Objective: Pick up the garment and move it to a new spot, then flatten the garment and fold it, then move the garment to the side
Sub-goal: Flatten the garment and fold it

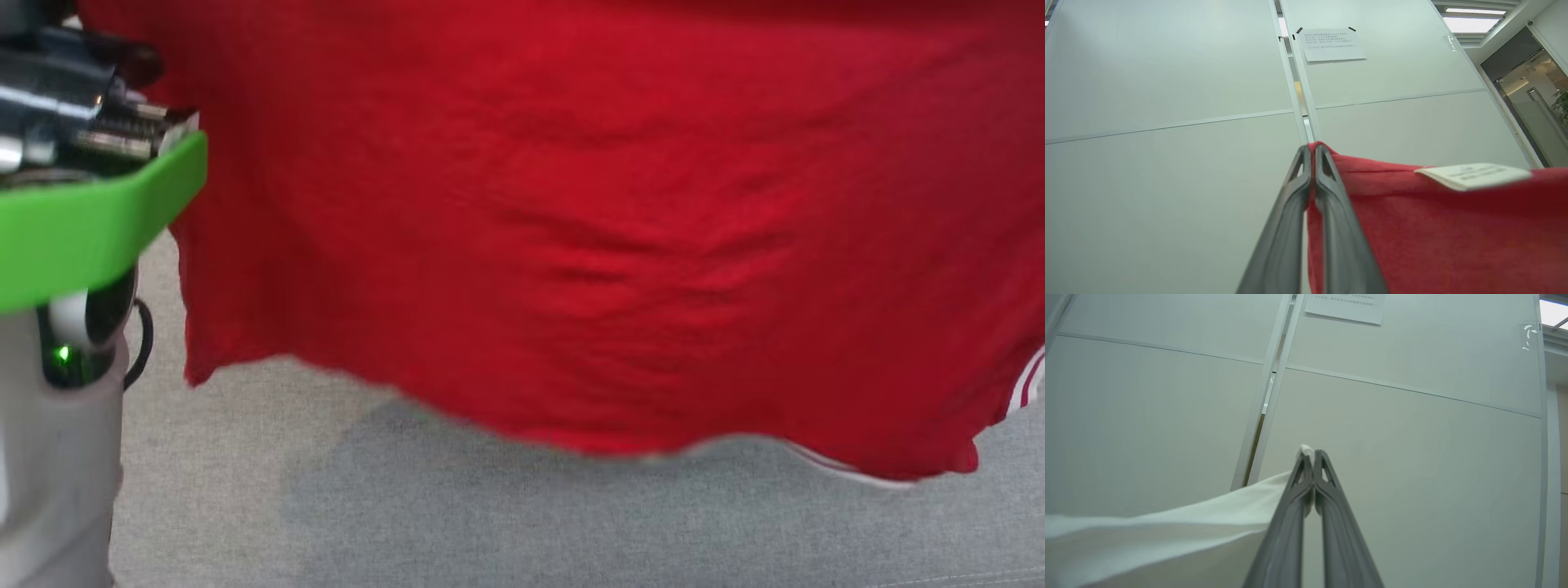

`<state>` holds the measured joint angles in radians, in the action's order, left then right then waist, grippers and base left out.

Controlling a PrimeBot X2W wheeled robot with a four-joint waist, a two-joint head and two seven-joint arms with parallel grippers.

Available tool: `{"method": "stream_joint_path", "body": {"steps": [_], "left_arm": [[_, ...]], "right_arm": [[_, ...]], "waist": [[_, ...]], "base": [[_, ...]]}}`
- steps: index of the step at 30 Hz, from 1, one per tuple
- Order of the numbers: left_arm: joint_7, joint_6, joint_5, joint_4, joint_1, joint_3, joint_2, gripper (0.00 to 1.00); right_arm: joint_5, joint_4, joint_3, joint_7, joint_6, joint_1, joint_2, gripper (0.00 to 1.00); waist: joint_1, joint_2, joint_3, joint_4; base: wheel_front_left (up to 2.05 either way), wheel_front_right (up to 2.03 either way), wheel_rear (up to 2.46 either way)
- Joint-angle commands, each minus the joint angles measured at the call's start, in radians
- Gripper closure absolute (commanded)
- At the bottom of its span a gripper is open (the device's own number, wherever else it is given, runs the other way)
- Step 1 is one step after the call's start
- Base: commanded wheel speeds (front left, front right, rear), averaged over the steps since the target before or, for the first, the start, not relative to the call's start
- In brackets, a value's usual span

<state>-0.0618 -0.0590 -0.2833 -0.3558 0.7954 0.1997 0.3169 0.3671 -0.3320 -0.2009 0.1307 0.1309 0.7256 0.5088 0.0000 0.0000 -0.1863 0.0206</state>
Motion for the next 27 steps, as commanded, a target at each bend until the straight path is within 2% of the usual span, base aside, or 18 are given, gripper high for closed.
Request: {"method": "stream_joint_path", "body": {"steps": [1, 5, 9, 12, 17, 19, 20, 27], "left_arm": [[0.003, 0.01, -0.014, 0.042, 0.027, 0.003, -0.01, 1.0], [-0.018, 0.043, -0.065, 0.255, 0.111, 0.017, -0.047, 1.0], [-0.078, 0.083, -0.1, 0.527, 0.253, 0.023, -0.095, 1.0], [-0.129, 0.102, -0.108, 0.699, 0.36, 0.01, -0.108, 1.0], [-0.182, 0.12, -0.107, 0.955, 0.507, -0.014, -0.107, 1.0], [-0.185, 0.125, -0.104, 1.051, 0.525, -0.009, -0.11, 1.0], [-0.186, 0.122, -0.099, 1.161, 0.523, 0.001, -0.117, 1.0], [-0.196, 0.103, -0.116, 1.44, 0.458, 0.0, -0.159, 1.0]], "right_arm": [[0.013, 0.033, 0.015, -0.002, 0.0, 0.032, 0.005, 1.0], [0.039, 0.192, 0.091, -0.024, 0.0, 0.134, 0.007, 1.0], [0.063, 0.384, 0.191, -0.076, 0.0, 0.296, 0.001, 1.0], [0.073, 0.503, 0.253, -0.14, 0.0, 0.423, -0.02, 1.0], [0.095, 0.716, 0.358, -0.236, 0.0, 0.604, -0.092, 1.0], [0.093, 0.802, 0.401, -0.254, 0.0, 0.638, -0.121, 1.0], [0.102, 0.899, 0.44, -0.273, 0.0, 0.644, -0.159, 1.0], [0.146, 1.173, 0.555, -0.327, 0.0, 0.575, -0.285, 1.0]], "waist": [[0.0, 0.0, -0.023, 0.0], [0.0, 0.0, -0.057, 0.003], [0.0, 0.0, -0.081, 0.006], [0.0, 0.0, -0.09, -0.001], [0.0, 0.0, -0.094, -0.025], [0.0, 0.0, -0.106, -0.032], [0.0, 0.0, -0.116, -0.038], [0.0, 0.0, -0.193, -0.056]], "base": [[0.0, 0.0, 0.0], [0.0, 0.0, 0.0], [0.0, 0.0, 0.0], [0.0, 0.0, 0.0], [0.0, 0.0, 0.0], [0.0, 0.0, 0.0], [0.0, 0.0, 0.0], [0.0, 0.0, 0.0]]}}
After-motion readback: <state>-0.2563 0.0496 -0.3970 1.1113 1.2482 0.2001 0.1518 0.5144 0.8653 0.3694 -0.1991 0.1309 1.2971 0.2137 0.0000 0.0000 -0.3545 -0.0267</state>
